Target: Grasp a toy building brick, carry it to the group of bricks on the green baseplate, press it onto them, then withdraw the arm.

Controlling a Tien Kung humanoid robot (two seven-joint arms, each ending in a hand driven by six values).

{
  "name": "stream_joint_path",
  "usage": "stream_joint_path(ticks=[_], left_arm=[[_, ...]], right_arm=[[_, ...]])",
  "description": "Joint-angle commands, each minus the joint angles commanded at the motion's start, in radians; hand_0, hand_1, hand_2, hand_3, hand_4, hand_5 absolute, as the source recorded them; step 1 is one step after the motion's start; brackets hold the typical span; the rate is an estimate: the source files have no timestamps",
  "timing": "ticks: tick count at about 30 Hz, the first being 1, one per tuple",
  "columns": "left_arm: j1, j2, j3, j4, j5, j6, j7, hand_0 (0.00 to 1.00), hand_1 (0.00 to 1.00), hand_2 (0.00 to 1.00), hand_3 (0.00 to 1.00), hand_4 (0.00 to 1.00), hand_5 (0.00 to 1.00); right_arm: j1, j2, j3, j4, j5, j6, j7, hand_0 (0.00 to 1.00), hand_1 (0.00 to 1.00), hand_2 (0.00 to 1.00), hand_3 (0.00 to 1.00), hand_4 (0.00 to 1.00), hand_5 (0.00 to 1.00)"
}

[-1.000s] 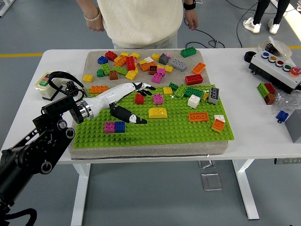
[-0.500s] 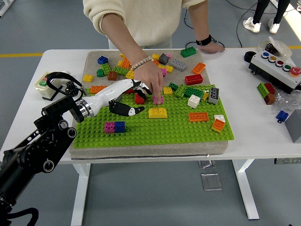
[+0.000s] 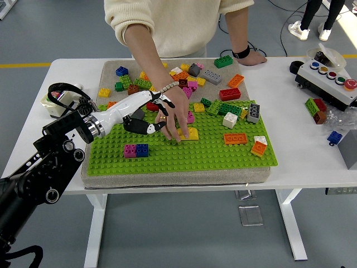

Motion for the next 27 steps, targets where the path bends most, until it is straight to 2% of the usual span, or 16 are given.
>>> stream_joint_path(ticks=[4,5,10,11,27], left_arm=[[0.003,0.001,-0.006,-0.003,0.000,0.000,0.001,0.780,0.702,0.629,0.729,0.771,0.007],[0.004,0.001,-0.007,-0.004,0.000,0.000,0.001,0.811,0.726,0.690,0.783,0.856,0.055],[0.007,0.003,-0.016,-0.006,-0.001,0.001,0.002,0.811,0.726,0.690,0.783,0.856,0.055],[0.008,0.003,-0.017,-0.006,-0.001,0.001,0.002,0.819,0.734,0.724,0.791,0.887,0.068],[0.005,0.006,-0.036,-0.007,0.008,-0.008,0.004,0.844,0.745,0.734,0.799,0.902,0.091]], right_arm=[[0.000,0.001,-0.002,0.000,-0.002,0.001,-0.002,0.729,0.656,0.702,0.568,0.909,0.501],[0.000,0.001,-0.002,0.000,-0.002,0.001,-0.002,0.729,0.656,0.703,0.567,0.909,0.502],[-0.001,0.001,0.000,0.000,-0.005,0.001,-0.004,0.729,0.656,0.703,0.567,0.909,0.502],[-0.001,0.001,0.000,0.000,-0.005,0.001,-0.004,0.729,0.655,0.703,0.568,0.909,0.501],[-0.005,0.004,0.014,0.000,-0.004,0.001,-0.001,0.729,0.655,0.703,0.567,0.908,0.500]])
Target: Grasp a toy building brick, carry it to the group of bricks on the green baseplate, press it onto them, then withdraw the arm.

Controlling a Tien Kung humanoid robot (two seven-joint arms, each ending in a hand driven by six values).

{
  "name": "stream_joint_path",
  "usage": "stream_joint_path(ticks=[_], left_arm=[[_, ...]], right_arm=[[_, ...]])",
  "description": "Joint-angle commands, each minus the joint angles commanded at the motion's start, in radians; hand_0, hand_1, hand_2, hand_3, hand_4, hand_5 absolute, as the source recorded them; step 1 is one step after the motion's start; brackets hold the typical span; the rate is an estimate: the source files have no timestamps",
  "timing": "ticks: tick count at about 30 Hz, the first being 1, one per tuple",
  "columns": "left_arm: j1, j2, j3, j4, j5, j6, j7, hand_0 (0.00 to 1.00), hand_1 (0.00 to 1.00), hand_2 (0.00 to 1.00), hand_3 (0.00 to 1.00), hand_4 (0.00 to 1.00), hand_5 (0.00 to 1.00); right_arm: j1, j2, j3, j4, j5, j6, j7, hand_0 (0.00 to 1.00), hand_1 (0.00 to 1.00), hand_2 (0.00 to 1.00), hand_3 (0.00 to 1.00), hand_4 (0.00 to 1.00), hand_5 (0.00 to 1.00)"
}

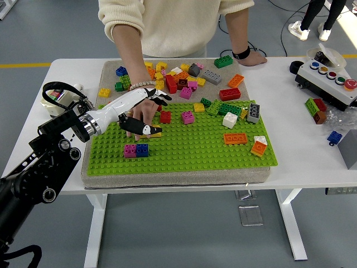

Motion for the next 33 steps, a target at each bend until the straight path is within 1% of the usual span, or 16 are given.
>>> stream_joint_path(ticks=[8,12,19,20,25,26,31,32,33], left_arm=[[0.000,0.005,-0.027,0.007,0.007,-0.004,0.001,0.850,0.751,0.734,0.795,0.912,0.107],[-0.008,0.005,-0.032,0.026,0.015,-0.006,0.001,0.850,0.751,0.734,0.795,0.912,0.107],[-0.032,0.000,-0.021,0.097,0.047,-0.007,-0.010,0.848,0.751,0.731,0.785,0.913,0.108],[-0.035,-0.001,-0.018,0.105,0.051,-0.007,-0.012,0.842,0.748,0.717,0.745,0.893,0.106],[-0.049,-0.004,-0.004,0.141,0.067,-0.007,-0.022,0.842,0.748,0.717,0.745,0.893,0.106],[-0.053,-0.004,-0.002,0.148,0.069,-0.007,-0.024,0.834,0.739,0.656,0.680,0.781,0.069],[-0.067,-0.004,0.004,0.178,0.069,0.002,-0.032,0.834,0.739,0.656,0.680,0.781,0.069],[-0.067,-0.004,0.004,0.180,0.069,0.003,-0.032,0.810,0.714,0.616,0.634,0.713,0.037],[-0.069,-0.003,0.005,0.183,0.068,0.006,-0.034,0.810,0.714,0.616,0.634,0.713,0.037]], right_arm=[[-0.001,0.000,0.003,0.000,0.002,0.001,-0.003,0.729,0.655,0.703,0.567,0.908,0.501],[0.002,-0.001,0.006,0.000,0.004,-0.001,-0.006,0.729,0.655,0.703,0.567,0.908,0.501],[0.005,0.000,0.005,0.000,0.007,-0.005,-0.005,0.729,0.655,0.703,0.568,0.908,0.500],[0.005,0.000,0.005,0.000,0.007,-0.006,-0.005,0.729,0.655,0.703,0.567,0.907,0.501],[0.005,0.000,0.003,0.000,0.009,-0.005,-0.006,0.729,0.655,0.703,0.567,0.907,0.501],[0.005,0.000,0.002,0.000,0.008,-0.005,-0.006,0.729,0.655,0.703,0.567,0.908,0.500],[0.008,0.000,-0.004,0.000,0.009,-0.006,-0.006,0.729,0.655,0.703,0.567,0.908,0.500],[0.008,0.000,-0.004,0.000,0.009,-0.006,-0.006,0.729,0.655,0.703,0.567,0.908,0.500],[0.008,0.000,-0.007,0.000,0.008,-0.006,-0.006,0.729,0.655,0.703,0.567,0.908,0.500]])
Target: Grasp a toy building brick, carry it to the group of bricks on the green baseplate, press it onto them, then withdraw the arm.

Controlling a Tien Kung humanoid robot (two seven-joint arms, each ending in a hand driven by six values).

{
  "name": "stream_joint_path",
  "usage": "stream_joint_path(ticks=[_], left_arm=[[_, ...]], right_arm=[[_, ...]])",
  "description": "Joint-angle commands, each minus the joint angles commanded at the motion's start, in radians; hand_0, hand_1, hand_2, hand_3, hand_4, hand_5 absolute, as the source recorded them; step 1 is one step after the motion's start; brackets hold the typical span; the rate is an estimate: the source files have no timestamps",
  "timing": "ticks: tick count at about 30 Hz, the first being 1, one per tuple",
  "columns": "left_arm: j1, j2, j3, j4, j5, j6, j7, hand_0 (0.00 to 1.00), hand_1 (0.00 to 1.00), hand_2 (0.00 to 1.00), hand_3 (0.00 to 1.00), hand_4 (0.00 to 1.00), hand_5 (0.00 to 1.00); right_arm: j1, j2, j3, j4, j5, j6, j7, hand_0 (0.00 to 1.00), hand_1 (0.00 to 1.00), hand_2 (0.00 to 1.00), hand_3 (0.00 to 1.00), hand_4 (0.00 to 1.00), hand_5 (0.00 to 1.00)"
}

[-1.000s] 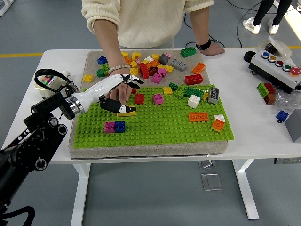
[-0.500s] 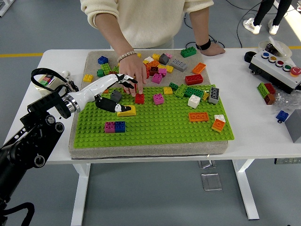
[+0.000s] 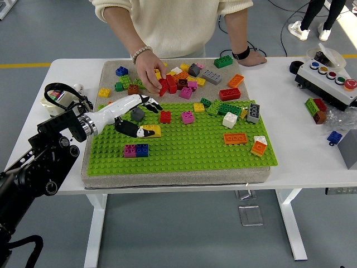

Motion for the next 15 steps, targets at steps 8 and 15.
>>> stream_joint_path(ticks=[8,15], left_arm=[[-0.004,0.003,-0.002,0.004,-0.005,0.008,-0.006,0.785,0.686,0.591,0.597,0.655,0.006],[-0.001,0.003,-0.005,-0.001,-0.005,0.002,-0.007,0.817,0.713,0.624,0.640,0.717,0.048]], right_arm=[[0.003,0.000,-0.011,0.000,-0.003,0.000,-0.002,0.728,0.655,0.703,0.569,0.908,0.500],[0.003,0.001,-0.019,0.000,-0.011,0.004,-0.008,0.728,0.655,0.703,0.567,0.907,0.501]])
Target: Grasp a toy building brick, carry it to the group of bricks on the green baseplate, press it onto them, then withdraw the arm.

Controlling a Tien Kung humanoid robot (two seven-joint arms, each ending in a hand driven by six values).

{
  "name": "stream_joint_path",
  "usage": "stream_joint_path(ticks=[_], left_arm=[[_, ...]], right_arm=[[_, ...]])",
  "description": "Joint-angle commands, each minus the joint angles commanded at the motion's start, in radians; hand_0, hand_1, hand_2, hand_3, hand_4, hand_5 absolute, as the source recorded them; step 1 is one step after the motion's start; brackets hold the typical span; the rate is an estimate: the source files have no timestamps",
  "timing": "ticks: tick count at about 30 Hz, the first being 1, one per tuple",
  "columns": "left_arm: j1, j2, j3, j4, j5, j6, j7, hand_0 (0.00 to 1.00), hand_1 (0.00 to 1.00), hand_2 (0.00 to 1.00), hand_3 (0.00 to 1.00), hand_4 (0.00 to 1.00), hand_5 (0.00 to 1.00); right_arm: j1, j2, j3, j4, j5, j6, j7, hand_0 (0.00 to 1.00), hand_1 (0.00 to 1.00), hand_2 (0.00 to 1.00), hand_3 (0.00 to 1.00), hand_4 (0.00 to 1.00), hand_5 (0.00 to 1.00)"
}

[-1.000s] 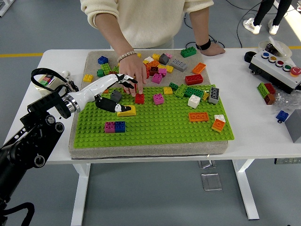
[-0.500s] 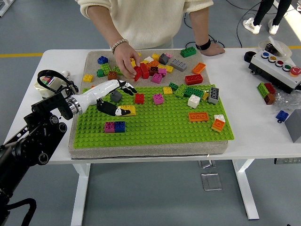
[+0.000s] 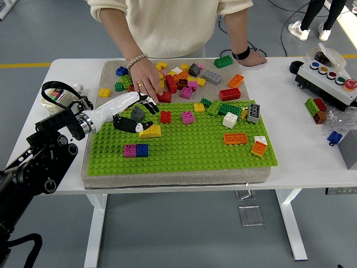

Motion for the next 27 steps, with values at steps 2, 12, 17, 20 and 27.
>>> stream_joint_path(ticks=[2,12,17,20,27], left_arm=[[0.003,-0.003,0.000,-0.001,0.004,-0.008,0.000,0.833,0.749,0.708,0.779,0.866,0.095],[-0.003,-0.004,-0.008,0.001,0.013,-0.013,0.001,0.838,0.758,0.738,0.796,0.879,0.093],[-0.010,-0.007,-0.005,0.001,0.016,-0.014,0.002,0.839,0.762,0.739,0.797,0.878,0.092],[-0.008,-0.009,-0.005,0.004,0.017,-0.015,0.004,0.840,0.762,0.742,0.795,0.874,0.090],[-0.013,-0.008,-0.006,0.010,0.018,-0.015,0.007,0.841,0.760,0.735,0.791,0.880,0.079]], right_arm=[[-0.006,0.000,0.007,0.000,0.002,-0.001,0.000,0.728,0.655,0.703,0.569,0.908,0.499],[-0.019,0.003,0.021,0.000,-0.005,0.010,-0.002,0.729,0.656,0.703,0.570,0.908,0.500],[-0.020,-0.002,0.023,0.000,-0.007,0.016,-0.011,0.730,0.656,0.704,0.570,0.908,0.499],[-0.024,-0.002,0.029,0.000,-0.005,0.016,-0.011,0.729,0.656,0.704,0.570,0.909,0.500],[-0.025,-0.001,0.031,0.000,-0.002,0.013,-0.011,0.729,0.658,0.704,0.573,0.912,0.501]])
